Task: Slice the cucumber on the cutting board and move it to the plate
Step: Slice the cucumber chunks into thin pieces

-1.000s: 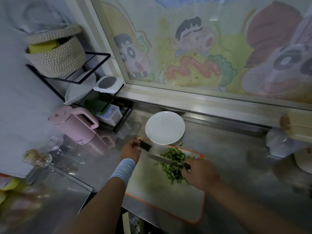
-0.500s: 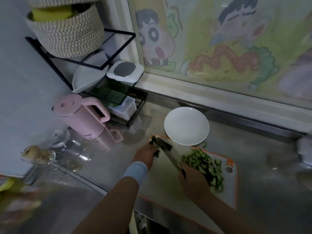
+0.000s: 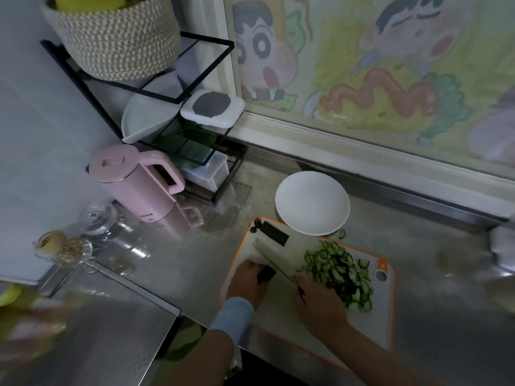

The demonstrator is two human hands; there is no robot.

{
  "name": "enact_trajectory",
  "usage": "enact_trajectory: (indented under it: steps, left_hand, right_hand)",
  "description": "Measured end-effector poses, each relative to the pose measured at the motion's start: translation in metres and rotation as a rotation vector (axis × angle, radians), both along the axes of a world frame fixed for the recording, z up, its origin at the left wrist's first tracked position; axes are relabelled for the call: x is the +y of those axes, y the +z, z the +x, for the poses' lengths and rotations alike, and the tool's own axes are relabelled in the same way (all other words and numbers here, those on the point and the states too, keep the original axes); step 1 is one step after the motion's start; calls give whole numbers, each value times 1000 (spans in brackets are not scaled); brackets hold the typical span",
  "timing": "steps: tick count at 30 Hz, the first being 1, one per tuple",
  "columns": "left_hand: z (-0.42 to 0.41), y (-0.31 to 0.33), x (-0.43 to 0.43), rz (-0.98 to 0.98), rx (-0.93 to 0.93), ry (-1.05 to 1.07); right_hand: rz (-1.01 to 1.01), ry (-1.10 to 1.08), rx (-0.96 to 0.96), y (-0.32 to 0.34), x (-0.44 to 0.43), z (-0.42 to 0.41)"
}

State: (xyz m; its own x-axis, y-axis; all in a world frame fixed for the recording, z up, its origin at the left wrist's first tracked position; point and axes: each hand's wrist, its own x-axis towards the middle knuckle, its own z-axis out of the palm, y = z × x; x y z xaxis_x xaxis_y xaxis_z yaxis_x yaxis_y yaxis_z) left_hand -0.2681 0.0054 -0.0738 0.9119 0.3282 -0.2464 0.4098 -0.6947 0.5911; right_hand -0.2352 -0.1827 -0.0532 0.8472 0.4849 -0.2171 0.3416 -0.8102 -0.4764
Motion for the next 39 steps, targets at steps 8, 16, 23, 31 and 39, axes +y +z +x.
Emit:
enact_trajectory:
  steps: [8,16,23,31,39]
  left_hand:
    - [-20,-9,-35,91,-46,65]
    - [-17,-15,-35,229,-63,-96]
    - [-19,-19,-28,294,-84,-184]
    - [-17,-14,-32,293,43,-138]
    - [-19,-13,-37,282,49,-76]
  right_hand:
    - [65,137,-19,-9,-12,10]
    - [140,250,-43,-31,-16,19]
    - [97,260,104,-38,-9,14]
    - [101,256,-188,-36,-10,7]
    - [34,237,-322,-26,-24,-3]
